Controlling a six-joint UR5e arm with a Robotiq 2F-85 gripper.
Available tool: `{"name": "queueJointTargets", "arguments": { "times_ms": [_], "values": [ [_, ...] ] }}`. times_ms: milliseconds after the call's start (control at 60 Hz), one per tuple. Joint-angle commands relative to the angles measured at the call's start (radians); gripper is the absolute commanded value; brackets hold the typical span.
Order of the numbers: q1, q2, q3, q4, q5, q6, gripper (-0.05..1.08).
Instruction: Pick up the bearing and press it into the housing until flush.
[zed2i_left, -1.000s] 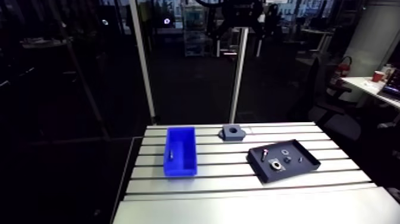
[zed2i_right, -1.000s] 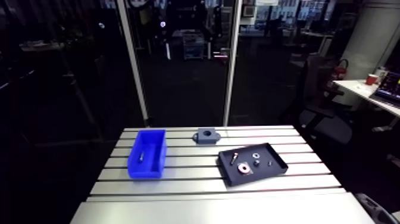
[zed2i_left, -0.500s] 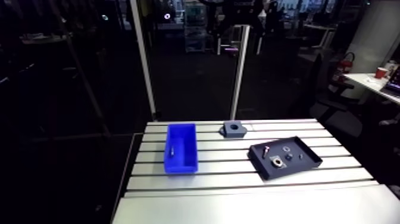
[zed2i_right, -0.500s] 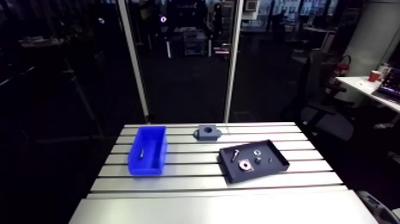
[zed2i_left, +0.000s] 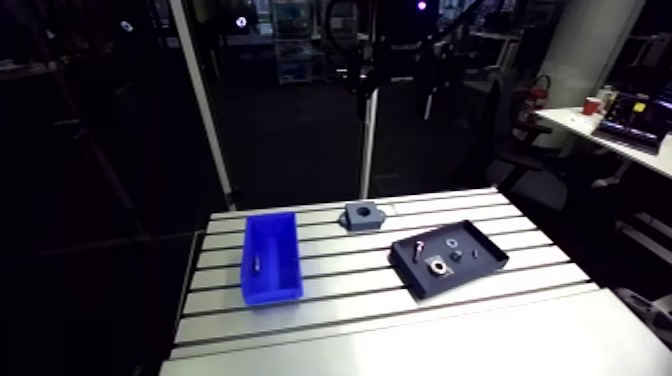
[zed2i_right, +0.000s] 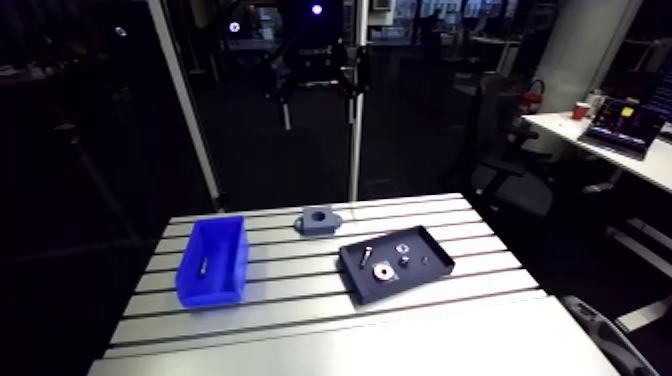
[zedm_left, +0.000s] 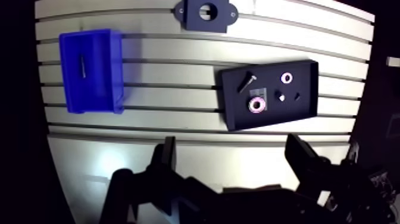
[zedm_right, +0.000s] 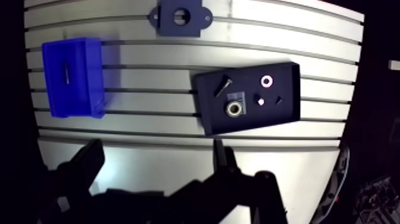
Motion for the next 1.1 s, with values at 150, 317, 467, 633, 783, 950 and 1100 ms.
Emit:
{"name": "queueJointTargets", "arguments": {
  "times_ms": [150,317,467,633,783,950,1100],
  "values": [
    [-0.091,0.000,0.135,-0.123,-0.003,-0.128,0.00],
    [-0.120,0.004,0.173,-0.180,-0.003,-0.186,0.00],
    [-0.152,0.022,0.209,-0.231,-0.003,-0.241,0.00],
    [-0.167,0.040,0.251,-0.297,-0.002,-0.283,0.01],
    [-0.167,0.060,0.280,-0.331,-0.003,-0.299,0.01],
    [-0.167,0.073,0.309,-0.375,-0.005,-0.306,0.01],
    [-0.167,0.081,0.327,-0.402,-0.006,-0.306,0.01]
  ]
}}
